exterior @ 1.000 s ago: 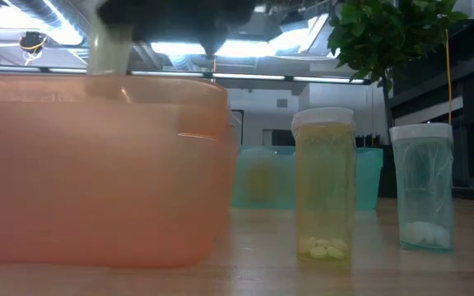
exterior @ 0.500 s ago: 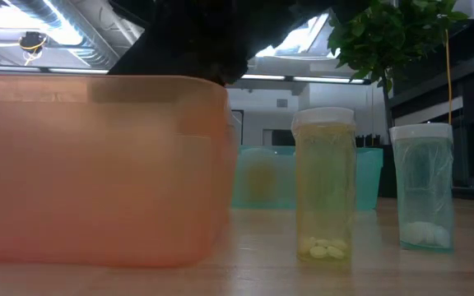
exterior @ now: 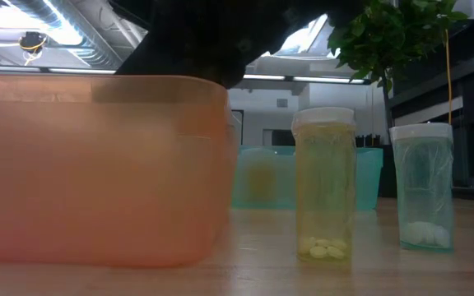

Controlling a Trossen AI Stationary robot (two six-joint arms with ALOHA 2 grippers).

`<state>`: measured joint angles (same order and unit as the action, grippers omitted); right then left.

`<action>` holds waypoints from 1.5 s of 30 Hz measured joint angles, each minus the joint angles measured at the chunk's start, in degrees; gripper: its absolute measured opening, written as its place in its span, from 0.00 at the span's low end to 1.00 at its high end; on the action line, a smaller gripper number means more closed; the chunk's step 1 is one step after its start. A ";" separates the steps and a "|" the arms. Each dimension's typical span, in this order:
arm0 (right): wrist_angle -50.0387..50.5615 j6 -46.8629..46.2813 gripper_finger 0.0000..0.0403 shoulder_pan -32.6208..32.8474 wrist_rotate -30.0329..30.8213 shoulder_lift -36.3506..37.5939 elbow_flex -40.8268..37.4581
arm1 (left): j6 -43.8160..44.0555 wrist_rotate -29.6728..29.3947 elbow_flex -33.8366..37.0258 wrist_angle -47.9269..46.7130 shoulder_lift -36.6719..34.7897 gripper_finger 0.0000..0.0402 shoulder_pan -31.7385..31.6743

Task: Pick and place medicine bottles into bin by pill shape (circle, oval)
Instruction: Put the top small yellow pill bottle into the orange bin, then put the small pink pill bottle into the orange bin

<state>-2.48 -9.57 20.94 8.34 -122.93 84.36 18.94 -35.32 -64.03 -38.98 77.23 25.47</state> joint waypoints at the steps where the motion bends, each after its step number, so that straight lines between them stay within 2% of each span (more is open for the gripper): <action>1: 0.07 -0.58 0.28 -0.14 -0.02 0.00 0.00 | 0.00 -0.01 0.00 0.00 0.00 0.49 0.00; 7: -0.18 -0.73 0.28 -0.21 -0.44 0.00 -0.02 | 0.00 0.00 0.00 0.00 0.00 0.49 0.00; 16: -0.39 -0.73 0.39 -0.25 2.14 0.00 -0.02 | 0.02 -0.02 0.00 0.00 0.00 0.49 0.00; 31: 1.96 0.91 0.40 -0.21 2.24 1.97 -0.11 | 0.00 0.00 0.00 0.04 0.00 0.49 0.02; 35: 8.15 0.30 0.40 -0.09 2.61 7.52 -0.09 | 0.00 0.01 0.00 0.03 0.00 0.49 0.02; 39: 18.99 -3.64 0.40 0.87 3.95 14.51 -0.08 | 0.00 0.01 0.00 0.07 0.00 0.49 0.02; 45: 39.37 -9.79 0.40 4.88 12.39 25.09 -0.07 | 0.00 0.01 0.00 0.20 0.00 0.49 0.02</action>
<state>36.89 -19.36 25.82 20.73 -97.84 84.29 18.94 -35.31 -64.03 -38.78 77.23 25.50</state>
